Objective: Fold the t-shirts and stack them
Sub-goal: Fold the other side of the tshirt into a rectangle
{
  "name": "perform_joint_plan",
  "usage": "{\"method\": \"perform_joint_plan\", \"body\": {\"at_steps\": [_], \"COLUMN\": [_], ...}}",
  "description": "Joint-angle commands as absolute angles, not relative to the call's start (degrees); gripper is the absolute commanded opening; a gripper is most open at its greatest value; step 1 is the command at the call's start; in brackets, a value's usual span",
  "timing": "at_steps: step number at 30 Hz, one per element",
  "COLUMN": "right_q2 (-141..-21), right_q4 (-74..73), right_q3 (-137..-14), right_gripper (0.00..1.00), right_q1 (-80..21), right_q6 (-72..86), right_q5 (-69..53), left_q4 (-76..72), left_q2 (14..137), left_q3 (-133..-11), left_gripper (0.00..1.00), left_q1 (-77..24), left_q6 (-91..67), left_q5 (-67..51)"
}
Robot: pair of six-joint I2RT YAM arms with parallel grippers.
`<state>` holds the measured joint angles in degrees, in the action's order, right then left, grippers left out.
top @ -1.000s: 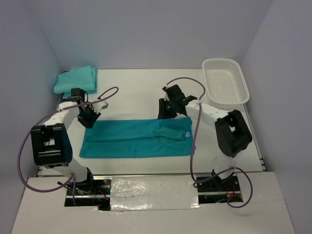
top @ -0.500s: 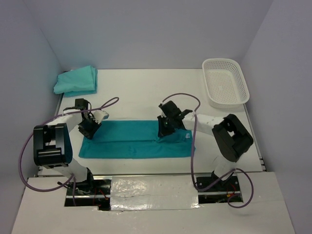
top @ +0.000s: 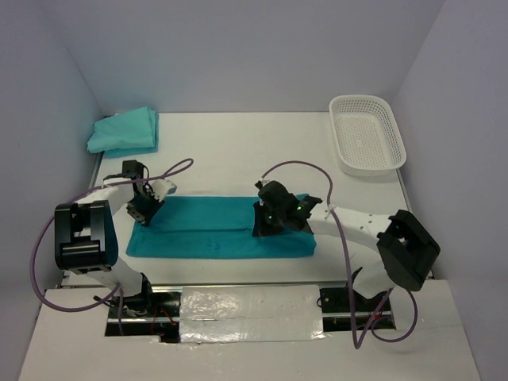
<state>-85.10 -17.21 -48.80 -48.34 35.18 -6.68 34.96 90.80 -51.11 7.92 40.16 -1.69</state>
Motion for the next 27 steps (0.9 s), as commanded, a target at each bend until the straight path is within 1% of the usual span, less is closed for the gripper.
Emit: {"method": "perform_joint_plan", "body": {"at_steps": [1, 3, 4, 5, 8, 12, 17, 20, 22, 23, 27], "right_q2": [-79.46, -76.12, -75.24, -75.50, -81.19, -94.18, -100.97, -100.73, -97.05, -93.29, -84.91], "right_q4": [-18.62, -21.17, -21.96, -22.06, -22.23, -23.29, -18.21, -18.01, -18.02, -17.76, -17.57], "right_q3": [-49.13, -51.05, -51.76, -53.25, -57.46, -62.56, -61.53, -59.78, -56.10, -54.51, -47.47], "right_gripper": [0.12, 0.14, 0.15, 0.16, 0.16, 0.12, 0.11, 0.08, 0.06, 0.06, 0.05], "right_q1": [-50.18, -49.40, -48.26, -44.25, -37.21, -35.16, -35.24, -35.51, -35.77, -35.95, -38.14], "right_q6": [36.39, 34.12, 33.06, 31.22, 28.49, 23.39, 24.08, 24.78, 26.27, 26.98, 29.53], "right_q5": [-4.50, -2.39, -1.07, -1.66, -4.31, -2.11, -6.14, -6.95, -6.33, -6.07, -4.40], "left_q4": [33.66, 35.32, 36.03, 37.17, 37.97, 40.16, 38.94, 38.67, 38.32, 38.23, 37.79], "left_q2": [92.20, 91.59, 90.19, 89.13, 86.31, 87.36, 87.37, 87.01, 86.92, 86.92, 87.62], "left_q3": [-51.41, -53.77, -55.01, -57.19, -61.07, -63.98, -61.70, -60.03, -59.24, -59.15, -58.97], "left_gripper": [0.35, 0.35, 0.36, 0.37, 0.43, 0.44, 0.44, 0.44, 0.44, 0.44, 0.44], "left_q1": [7.91, 8.00, 7.91, 8.00, 8.00, 7.91, 7.91, 7.91, 7.91, 7.91, 7.82], "left_q6": [40.43, 39.56, 38.77, 38.41, 37.18, 35.34, 34.98, 35.07, 35.16, 35.24, 35.07], "left_q5": [-0.26, -1.14, -3.58, -5.34, -11.24, -13.53, -11.78, -11.34, -10.99, -10.64, -10.37]}}
